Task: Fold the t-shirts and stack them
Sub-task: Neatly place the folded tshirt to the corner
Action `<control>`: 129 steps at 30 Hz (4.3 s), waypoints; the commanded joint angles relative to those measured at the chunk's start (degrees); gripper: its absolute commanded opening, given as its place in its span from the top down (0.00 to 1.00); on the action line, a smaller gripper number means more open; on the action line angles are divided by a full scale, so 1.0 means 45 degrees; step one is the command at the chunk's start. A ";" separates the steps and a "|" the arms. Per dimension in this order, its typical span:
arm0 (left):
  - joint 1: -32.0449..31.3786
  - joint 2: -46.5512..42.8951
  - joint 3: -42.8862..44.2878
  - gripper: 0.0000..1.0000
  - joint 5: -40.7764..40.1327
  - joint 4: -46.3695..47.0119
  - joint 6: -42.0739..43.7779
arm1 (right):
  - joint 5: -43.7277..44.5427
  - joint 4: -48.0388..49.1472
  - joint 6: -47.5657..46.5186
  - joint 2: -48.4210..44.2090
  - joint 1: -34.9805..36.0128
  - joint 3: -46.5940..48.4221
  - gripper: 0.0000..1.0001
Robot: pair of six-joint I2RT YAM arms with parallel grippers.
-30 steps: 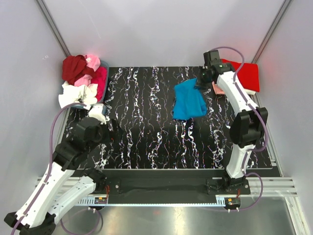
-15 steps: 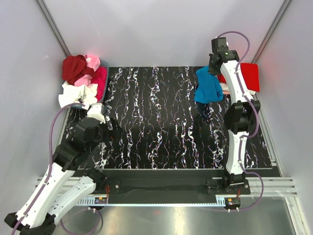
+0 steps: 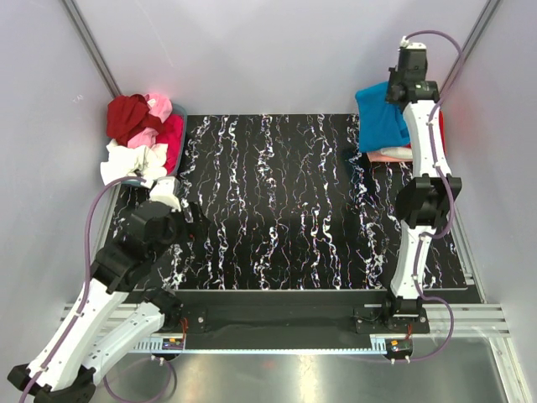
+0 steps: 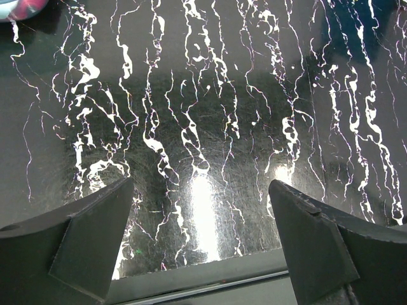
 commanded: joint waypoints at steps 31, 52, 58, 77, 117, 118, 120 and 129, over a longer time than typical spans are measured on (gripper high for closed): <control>0.0133 0.0005 -0.0212 0.05 -0.0086 0.0796 0.0302 | -0.4034 0.3841 0.0612 0.1367 -0.2407 0.1028 1.00; 0.0230 -0.0269 -0.0232 0.06 -0.0086 0.0757 0.0263 | 0.0418 0.9978 0.2800 0.3438 -0.2956 -0.1667 1.00; 0.0250 -0.0424 -0.0232 0.05 -0.0086 0.0776 0.0243 | 0.0869 1.0760 0.2782 0.4160 -0.3248 -0.1241 1.00; 0.0796 -0.0132 -0.0251 0.06 0.0383 0.0932 0.0380 | -0.0147 1.0700 0.1764 0.6001 -0.3796 0.0855 0.16; 0.1090 -0.0581 -0.0329 0.05 0.0539 0.1011 0.0458 | -0.4737 1.4568 1.3483 -0.0858 -0.5808 -1.1120 0.39; 0.1129 -0.0562 -0.0329 0.05 0.0539 0.1030 0.0458 | -0.4659 1.4645 1.3639 -0.0936 -0.5827 -1.1315 0.39; 0.1168 -0.0562 -0.0329 0.05 0.0539 0.1011 0.0478 | -0.4561 1.4452 1.3641 -0.1092 -0.5866 -1.1687 0.39; 0.1227 -0.0562 -0.0349 0.05 0.0481 0.1011 0.0420 | -0.2595 1.0862 1.0654 -0.4114 -0.5769 -1.2175 0.31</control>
